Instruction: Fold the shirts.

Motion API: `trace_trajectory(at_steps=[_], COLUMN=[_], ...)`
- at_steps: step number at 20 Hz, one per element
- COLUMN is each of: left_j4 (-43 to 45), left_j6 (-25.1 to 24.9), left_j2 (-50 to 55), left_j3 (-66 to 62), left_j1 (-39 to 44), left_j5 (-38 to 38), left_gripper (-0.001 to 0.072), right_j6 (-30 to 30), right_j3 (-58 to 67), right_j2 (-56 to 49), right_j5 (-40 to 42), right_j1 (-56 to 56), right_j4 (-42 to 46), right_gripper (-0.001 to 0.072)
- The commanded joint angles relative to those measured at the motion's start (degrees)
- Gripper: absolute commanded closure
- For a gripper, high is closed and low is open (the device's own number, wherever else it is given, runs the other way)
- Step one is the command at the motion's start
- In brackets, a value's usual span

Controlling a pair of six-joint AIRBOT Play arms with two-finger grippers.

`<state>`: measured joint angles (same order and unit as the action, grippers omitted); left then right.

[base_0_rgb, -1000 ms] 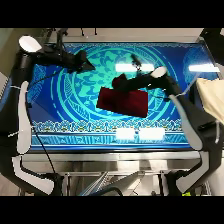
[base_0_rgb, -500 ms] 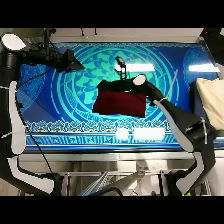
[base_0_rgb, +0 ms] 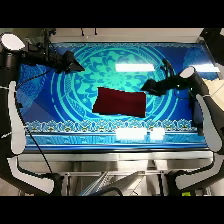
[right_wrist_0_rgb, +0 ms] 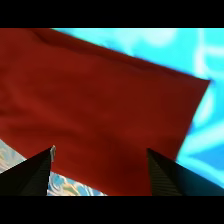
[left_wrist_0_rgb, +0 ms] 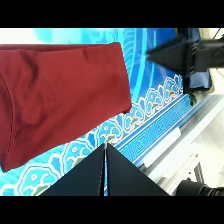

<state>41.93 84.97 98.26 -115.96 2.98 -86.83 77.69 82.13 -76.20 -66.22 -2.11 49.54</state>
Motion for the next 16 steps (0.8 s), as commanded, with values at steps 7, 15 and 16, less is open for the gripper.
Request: trace_trajectory(at_steps=[7,15,16], left_j4=[0.0,0.0,0.0], left_j6=[0.0,0.0,0.0], left_j2=[0.0,0.0,0.0], left_j3=[0.0,0.0,0.0], left_j1=[0.0,0.0,0.0], left_j5=[-0.2,-0.3,-0.6], left_gripper=[0.0696,0.0696,0.0696], right_j6=[-4.0,-14.6,-15.0], right_j3=[-10.1,-9.4,-8.2], right_j2=[-5.4,-5.9,-5.1], right_j5=[2.9,5.0,5.9], right_j1=[1.2,1.5,1.4], right_j4=[-7.3,-23.5,-25.2], right_gripper=[0.0074,0.0697,0.0697])
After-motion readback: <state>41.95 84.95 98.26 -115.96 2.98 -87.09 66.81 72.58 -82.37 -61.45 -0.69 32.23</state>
